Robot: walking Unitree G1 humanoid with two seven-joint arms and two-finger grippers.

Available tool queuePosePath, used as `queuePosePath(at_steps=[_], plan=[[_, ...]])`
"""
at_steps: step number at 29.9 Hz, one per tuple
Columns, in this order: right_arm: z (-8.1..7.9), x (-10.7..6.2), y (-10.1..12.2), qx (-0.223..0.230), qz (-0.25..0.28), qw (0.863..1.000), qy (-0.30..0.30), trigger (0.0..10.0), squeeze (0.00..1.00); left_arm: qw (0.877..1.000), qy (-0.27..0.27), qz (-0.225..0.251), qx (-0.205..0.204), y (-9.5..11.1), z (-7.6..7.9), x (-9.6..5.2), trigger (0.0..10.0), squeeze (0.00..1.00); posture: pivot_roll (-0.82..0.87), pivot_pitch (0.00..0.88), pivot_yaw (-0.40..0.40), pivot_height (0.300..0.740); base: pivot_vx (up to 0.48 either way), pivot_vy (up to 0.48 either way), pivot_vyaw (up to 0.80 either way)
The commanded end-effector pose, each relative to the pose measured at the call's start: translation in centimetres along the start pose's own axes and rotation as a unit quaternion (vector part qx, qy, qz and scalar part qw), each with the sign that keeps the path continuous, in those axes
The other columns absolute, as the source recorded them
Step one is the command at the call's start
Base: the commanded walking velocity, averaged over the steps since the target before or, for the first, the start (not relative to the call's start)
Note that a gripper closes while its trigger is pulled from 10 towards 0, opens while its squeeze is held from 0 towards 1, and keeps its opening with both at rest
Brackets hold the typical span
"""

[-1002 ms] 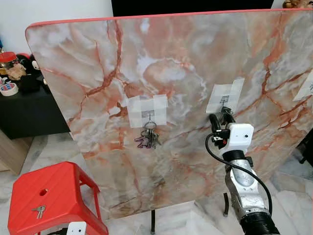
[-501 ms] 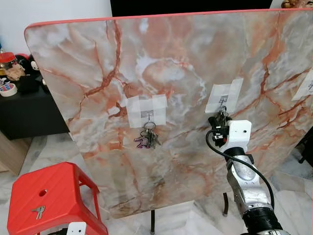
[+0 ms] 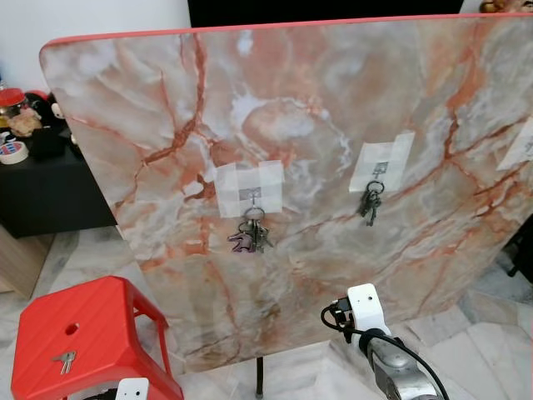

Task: Hang keys on a hook

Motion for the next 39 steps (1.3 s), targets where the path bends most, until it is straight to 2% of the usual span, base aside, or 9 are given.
queuePosePath(at_steps=[1, 4, 9, 11, 12, 17, 21, 24, 39], plan=[[-0.4, -0.2, -2.7, 0.018, -0.047, 0.999, 0.002, 10.0, 0.0, 1.0, 0.0, -0.009, 0.004, -0.5, 0.1, -0.1, 10.0, 0.0, 0.06, 0.0, -0.024, 0.74, 0.0, 0.0, 0.0], [-0.9, -1.0, -6.3, 0.028, -0.113, 0.993, 0.005, 10.0, 0.0, 1.0, -0.002, -0.009, 0.005, -0.4, 0.2, 0.0, 10.0, 0.0, 0.06, 0.0, -0.015, 0.74, 0.0, 0.0, 0.0], [-1.7, -2.7, -10.7, 0.065, -0.189, 0.98, -0.001, 10.0, 0.0, 1.0, -0.004, -0.006, 0.005, -0.1, 0.3, 0.0, 10.0, 0.0, 0.06, 0.0, -0.01, 0.74, 0.0, 0.0, 0.0], [-1.5, -3.5, -12.3, 0.108, -0.213, 0.971, -0.029, 10.0, 0.0, 1.0, -0.004, -0.004, 0.003, 0.0, 0.3, 0.1, 10.0, 0.0, 0.07, 0.0, -0.011, 0.74, 0.0, 0.0, 0.0], [-1.5, -3.5, -12.3, 0.108, -0.213, 0.971, -0.029, 10.0, 0.0, 1.0, -0.004, -0.004, 0.003, 0.0, 0.3, 0.1, 10.0, 0.0, 0.07, 0.0, -0.011, 0.74, 0.0, 0.0, 0.0], [-1.1, -3.8, -12.9, 0.171, -0.217, 0.958, -0.071, 10.0, 0.0, 1.0, -0.004, -0.006, 0.004, 0.0, 0.2, 0.1, 10.0, 0.0, 0.06, 0.0, -0.006, 0.74, 0.0, 0.0, 0.0], [-1.0, -3.7, -12.6, 0.164, -0.204, 0.963, -0.068, 10.0, 0.0, 1.0, -0.004, -0.009, 0.004, -0.2, 0.2, 0.0, 10.0, 0.0, 0.07, 0.0, -0.009, 0.74, 0.0, 0.0, 0.0], [-1.1, -3.5, -12.2, 0.152, -0.193, 0.968, -0.06, 10.0, 0.0, 1.0, -0.003, -0.009, 0.005, -0.1, 0.1, 0.1, 10.0, 0.0, 0.07, 0.0, -0.011, 0.74, 0.0, 0.0, 0.8], [-1.8, -3.4, -12.1, 0.143, -0.189, 0.971, -0.043, 10.0, 0.0, 1.0, -0.002, -0.006, 0.01, 0.1, -0.1, 0.1, 10.0, 0.0, 0.07, 0.0, -0.009, 0.74, 0.0, 0.0, 0.8]])
Point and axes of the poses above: a point about 5 cm out from each wrist's last joint towards the gripper, its own x axis pointing out of the wrist towards the gripper, its own y axis along the axis of the wrist's last joint, z = x × y, the point moved 5 cm from there along x, pointing out of the wrist towards the gripper, and after that the axes turned 5 degrees about -x, right-handed, at the moved point
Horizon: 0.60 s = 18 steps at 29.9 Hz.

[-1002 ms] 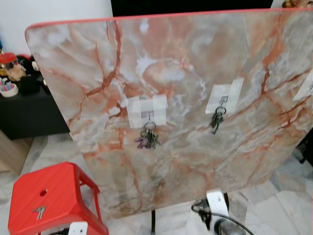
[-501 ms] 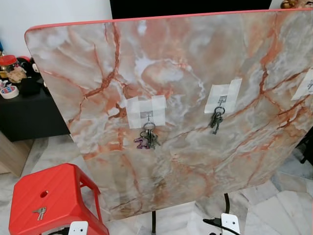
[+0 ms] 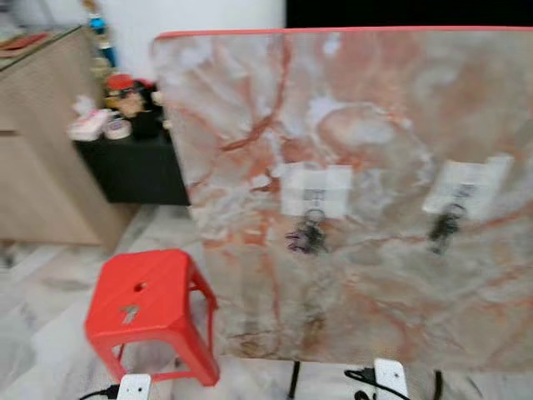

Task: Hang keys on a hook

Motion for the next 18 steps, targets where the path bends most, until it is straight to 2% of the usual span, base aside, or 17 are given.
queuePosePath(at_steps=[1, 7, 9, 12, 18], plan=[[-0.86, 0.04, 0.21, -0.005, 0.003, 1.0, 0.013, 10.0, 0.0, 1.0, 0.002, -0.009, 0.006, -0.46, -0.22, -0.09, 10.0, 0.0, 0.07, 0.0, -0.009, 0.74, 0.0, 0.0, 0.8], [-0.97, 0.0, -0.13, 0.007, 0.0, 1.0, 0.017, 10.0, 0.0, 1.0, 0.001, -0.018, 0.008, -0.89, -0.26, -0.17, 10.0, 0.0, 0.07, 0.0, -0.006, 0.74, 0.0, 0.0, 0.76], [-1.05, -0.01, -0.2, 0.034, -0.001, 0.999, 0.021, 10.0, 0.0, 1.0, 0.001, -0.019, 0.009, -0.91, -0.25, -0.17, 10.0, 0.0, 0.07, 0.0, -0.006, 0.74, 0.0, 0.0, 0.0], [-0.87, -0.01, -0.23, 0.02, -0.002, 1.0, 0.018, 10.0, 0.0, 1.0, 0.0, -0.02, 0.008, -0.98, -0.2, -0.18, 10.0, 0.0, 0.07, 0.0, -0.008, 0.74, 0.0, 0.0, 0.0], [-0.93, -0.04, -0.49, 0.029, -0.007, 0.999, 0.021, 10.0, 0.0, 1.0, 0.003, -0.023, 0.003, -1.19, -0.2, -0.23, 10.0, 0.0, 0.08, 0.0, -0.011, 0.74, 0.0, 0.0, 0.0]])
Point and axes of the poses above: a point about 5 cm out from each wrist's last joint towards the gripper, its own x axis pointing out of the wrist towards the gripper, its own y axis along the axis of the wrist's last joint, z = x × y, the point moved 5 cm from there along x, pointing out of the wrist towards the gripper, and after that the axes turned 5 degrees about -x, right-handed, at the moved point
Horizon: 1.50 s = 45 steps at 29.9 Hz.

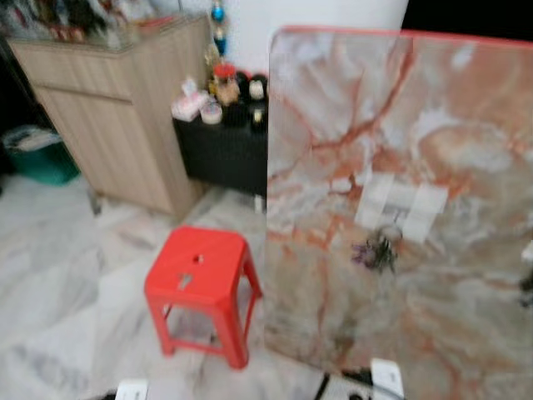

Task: Hang keys on a hook

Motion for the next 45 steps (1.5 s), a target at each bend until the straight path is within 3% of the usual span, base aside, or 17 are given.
queuePosePath(at_steps=[1, 8, 45], plan=[[0.41, -0.07, -0.51, 0.008, -0.008, 1.0, -0.004, 10.0, 0.0, 1.0, 0.001, -0.005, 0.001, -0.22, 0.03, -0.02, 10.0, 0.0, 0.08, 0.0, -0.012, 0.74, 0.0, 0.0, 0.0], [0.48, -0.08, -0.49, 0.008, -0.008, 1.0, -0.004, 10.0, 0.0, 1.0, 0.001, -0.009, -0.005, -0.37, 0.05, -0.03, 10.0, 0.0, 0.07, 0.0, -0.013, 0.74, 0.0, 0.0, 0.0], [0.49, 0.0, 0.29, 0.021, 0.006, 1.0, -0.004, 10.0, 0.0, 1.0, -0.001, -0.003, -0.011, 0.09, 0.22, 0.08, 10.0, 0.0, 0.08, 0.0, -0.015, 0.74, 0.0, 0.337, 0.0]])
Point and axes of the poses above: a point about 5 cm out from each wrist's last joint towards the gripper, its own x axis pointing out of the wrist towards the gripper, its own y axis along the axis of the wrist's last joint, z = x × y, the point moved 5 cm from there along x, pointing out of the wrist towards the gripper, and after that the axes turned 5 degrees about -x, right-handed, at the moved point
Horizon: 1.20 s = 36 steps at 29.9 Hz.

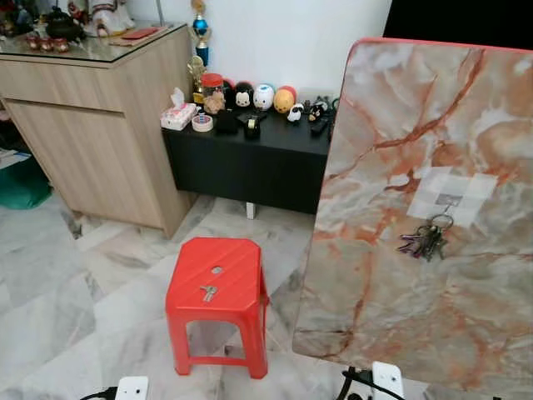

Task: Hang keys on a hook

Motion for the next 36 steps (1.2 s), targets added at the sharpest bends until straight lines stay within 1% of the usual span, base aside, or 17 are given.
queuePosePath(at_steps=[1, 24, 36], plan=[[0.09, 0.06, 0.74, 0.002, 0.011, 1.0, -0.001, 10.0, 0.0, 1.0, 0.002, -0.011, -0.004, -0.66, 0.04, -0.11, 10.0, 0.0, 0.08, 0.0, -0.016, 0.74, 0.0, 0.334, 0.0], [-0.09, 0.09, 0.89, 0.001, 0.012, 1.0, 0.002, 10.0, 0.0, 1.0, 0.001, -0.012, -0.007, -0.76, 0.07, -0.14, 10.0, 0.0, 0.08, 0.0, -0.018, 0.74, 0.0, 0.337, 0.0], [-0.12, 0.08, 0.87, 0.002, 0.013, 1.0, 0.003, 10.0, 0.0, 1.0, -0.001, -0.013, -0.005, -0.76, 0.1, -0.14, 10.0, 0.0, 0.08, 0.0, -0.015, 0.74, 0.0, 0.383, 0.0]])
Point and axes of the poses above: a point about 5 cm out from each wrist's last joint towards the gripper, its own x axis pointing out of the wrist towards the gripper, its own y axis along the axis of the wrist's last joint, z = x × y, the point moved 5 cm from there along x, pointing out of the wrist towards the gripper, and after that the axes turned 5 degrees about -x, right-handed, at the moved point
